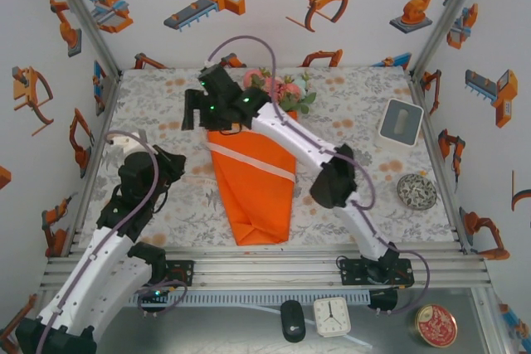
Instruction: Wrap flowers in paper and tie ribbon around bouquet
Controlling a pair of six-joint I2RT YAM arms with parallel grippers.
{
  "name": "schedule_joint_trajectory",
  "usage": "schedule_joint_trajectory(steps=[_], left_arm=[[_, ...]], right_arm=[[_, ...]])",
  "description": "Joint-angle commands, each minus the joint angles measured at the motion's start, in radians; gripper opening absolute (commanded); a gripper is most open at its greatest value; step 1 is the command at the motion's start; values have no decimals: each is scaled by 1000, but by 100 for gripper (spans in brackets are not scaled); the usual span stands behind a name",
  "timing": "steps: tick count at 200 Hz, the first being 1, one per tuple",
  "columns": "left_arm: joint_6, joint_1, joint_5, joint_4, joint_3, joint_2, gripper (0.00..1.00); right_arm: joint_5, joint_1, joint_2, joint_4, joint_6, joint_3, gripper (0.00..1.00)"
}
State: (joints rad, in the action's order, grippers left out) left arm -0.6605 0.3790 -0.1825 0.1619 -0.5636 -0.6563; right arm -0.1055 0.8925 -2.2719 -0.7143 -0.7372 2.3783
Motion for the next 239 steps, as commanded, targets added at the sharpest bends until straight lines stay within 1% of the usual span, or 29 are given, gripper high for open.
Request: schedule_joint_trajectory(steps=[1, 11, 27, 40, 53, 59, 63, 67, 71, 80, 86, 92, 98, 107, 133, 144, 154, 164, 177, 190, 196, 215, 231, 239], left_arm=[[213, 13, 199, -156, -110, -108, 5], [283, 36, 280, -202, -179, -198, 5], [415, 110, 359, -237, -321, -388, 5], [526, 198, 367, -214, -460, -565, 5], [599, 282, 380, -209, -587, -734, 5], [622, 317, 384, -217, -630, -807, 7], [634, 339, 386, -224, -654, -851, 11], [650, 358, 393, -229, -676, -891, 17], [669, 377, 393, -230, -696, -926, 25], [709, 412, 392, -219, -734, -989, 47], [723, 425, 391, -212, -752, -1015, 58], [727, 432, 396, -209, -761, -1028, 65], [728, 430, 401, -211, -762, -1030, 70], [735, 428, 384, -210, -754, -1015, 74], [773, 403, 290, -141, -735, -930, 74], [747, 370, 250, -105, -722, -891, 74], [722, 323, 231, -37, -720, -857, 74], [719, 271, 240, 45, -722, -834, 74], [762, 212, 255, 162, -737, -832, 74], [812, 164, 269, 263, -763, -857, 71], [838, 145, 283, 293, -768, -870, 70], [915, 102, 302, 392, -795, -912, 68], [958, 72, 297, 412, -797, -931, 67], [959, 54, 308, 402, -791, -933, 66]], right_arm=[[103, -78, 336, 190, 42, -276, 74], [157, -118, 442, 211, 27, -407, 73], [261, -190, 592, 220, -13, -597, 72], [347, -246, 713, 236, -67, -759, 72], [391, -301, 818, 263, -128, -916, 71], [400, -322, 868, 274, -152, -983, 71], [402, -336, 894, 279, -165, -1021, 71], [407, -342, 924, 284, -172, -1055, 71], [408, -353, 944, 286, -179, -1084, 71], [404, -369, 977, 284, -185, -1134, 71], [399, -379, 994, 280, -184, -1159, 71], [395, -386, 1005, 273, -181, -1177, 71], [391, -394, 1013, 270, -176, -1193, 71], [373, -404, 1018, 272, -161, -1208, 71], [287, -414, 976, 327, -49, -1215, 71], [200, -414, 931, 383, 44, -1209, 71], [127, -414, 886, 424, 122, -1200, 71], [104, -414, 824, 422, 187, -1167, 71], [66, -414, 726, 388, 281, -1095, 70], [16, -413, 628, 325, 350, -1006, 62], [-20, -413, 592, 322, 383, -989, 61], [-104, -413, 537, 351, 523, -987, 63], [-156, -411, 508, 360, 644, -989, 67], [-217, -408, 493, 350, 702, -979, 68]])
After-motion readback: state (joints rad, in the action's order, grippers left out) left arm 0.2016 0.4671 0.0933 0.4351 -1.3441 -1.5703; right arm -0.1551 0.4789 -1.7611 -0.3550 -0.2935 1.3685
